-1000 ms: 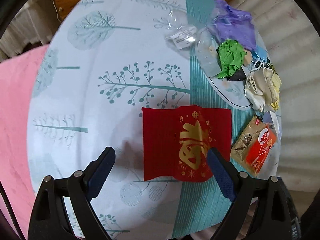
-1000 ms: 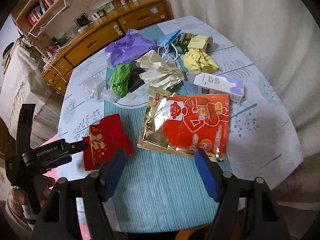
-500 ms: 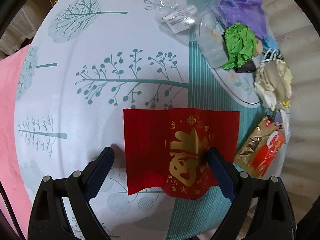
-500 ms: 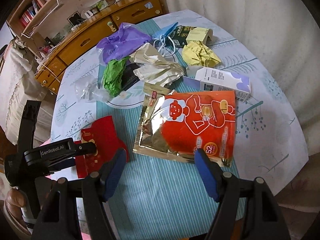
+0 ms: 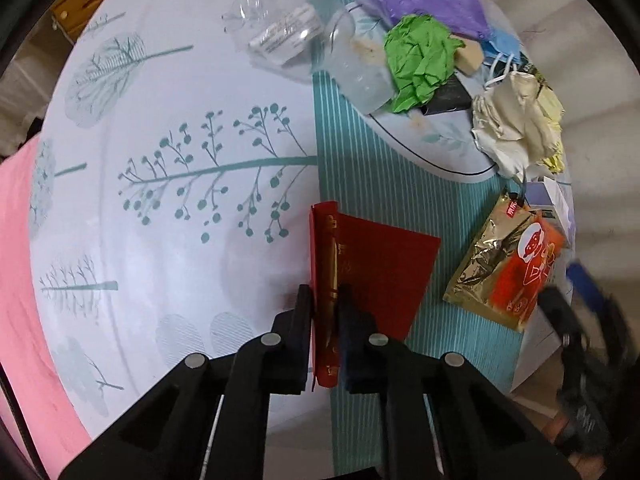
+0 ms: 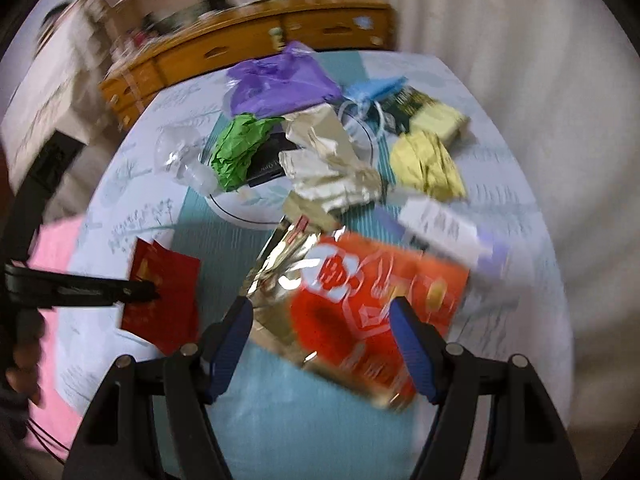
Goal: Collect trash
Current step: 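Grasp the red envelope with the left tool while the right tool grasps the orange snack bag, then carry the envelope and snack bag down over the bin and release both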
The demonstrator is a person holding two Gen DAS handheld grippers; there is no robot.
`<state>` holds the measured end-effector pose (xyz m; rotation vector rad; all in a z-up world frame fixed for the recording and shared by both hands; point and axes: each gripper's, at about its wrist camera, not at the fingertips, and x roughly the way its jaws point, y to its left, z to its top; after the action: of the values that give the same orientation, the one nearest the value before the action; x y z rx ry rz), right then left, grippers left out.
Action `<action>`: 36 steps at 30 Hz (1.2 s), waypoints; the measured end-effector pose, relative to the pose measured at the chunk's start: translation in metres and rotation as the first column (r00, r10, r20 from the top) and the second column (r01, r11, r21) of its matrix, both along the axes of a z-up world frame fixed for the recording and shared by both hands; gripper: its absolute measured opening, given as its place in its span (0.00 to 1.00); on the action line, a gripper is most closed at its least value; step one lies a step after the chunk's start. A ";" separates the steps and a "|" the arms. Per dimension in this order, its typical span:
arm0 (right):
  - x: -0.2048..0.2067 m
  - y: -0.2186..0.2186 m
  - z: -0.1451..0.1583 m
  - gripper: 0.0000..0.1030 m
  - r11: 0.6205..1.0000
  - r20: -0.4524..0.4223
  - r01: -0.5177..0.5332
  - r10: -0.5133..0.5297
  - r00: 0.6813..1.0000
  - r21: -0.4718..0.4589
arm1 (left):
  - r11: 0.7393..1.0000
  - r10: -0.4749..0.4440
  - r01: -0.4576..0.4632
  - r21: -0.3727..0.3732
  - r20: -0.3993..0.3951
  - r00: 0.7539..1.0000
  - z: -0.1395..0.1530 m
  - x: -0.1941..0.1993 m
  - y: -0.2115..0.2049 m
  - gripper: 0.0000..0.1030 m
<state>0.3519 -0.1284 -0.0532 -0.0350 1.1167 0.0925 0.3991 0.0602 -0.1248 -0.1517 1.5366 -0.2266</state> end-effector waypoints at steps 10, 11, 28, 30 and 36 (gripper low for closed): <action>0.048 -0.013 -0.036 0.69 0.966 -0.145 -0.258 0.256 0.956 0.006 | 0.998 -0.057 0.053 0.037 0.103 0.993 0.027 -0.002 0.013 0.08; 0.051 -0.011 -0.041 0.69 0.961 -0.165 -0.275 0.273 0.948 0.016 | 0.998 -0.052 0.049 0.034 0.102 0.993 0.028 -0.002 0.018 0.08; 0.044 0.007 -0.045 0.06 0.941 -0.218 -0.338 0.337 0.916 0.034 | 0.999 0.010 -0.014 0.034 0.107 0.994 0.034 -0.031 0.059 0.08; 0.035 0.008 -0.042 0.04 0.939 -0.205 -0.340 0.341 0.917 0.039 | 0.999 0.012 -0.017 0.037 0.119 0.993 0.040 -0.037 0.056 0.09; -0.006 0.007 -0.015 0.02 0.943 -0.104 -0.321 0.328 0.939 0.085 | 0.996 0.041 -0.055 0.069 0.177 0.983 0.066 -0.071 0.045 0.09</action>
<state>0.3463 -0.1212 -0.0683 -0.1561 1.2166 0.4330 0.3283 0.1056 -0.0585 -0.1071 1.3622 -0.1407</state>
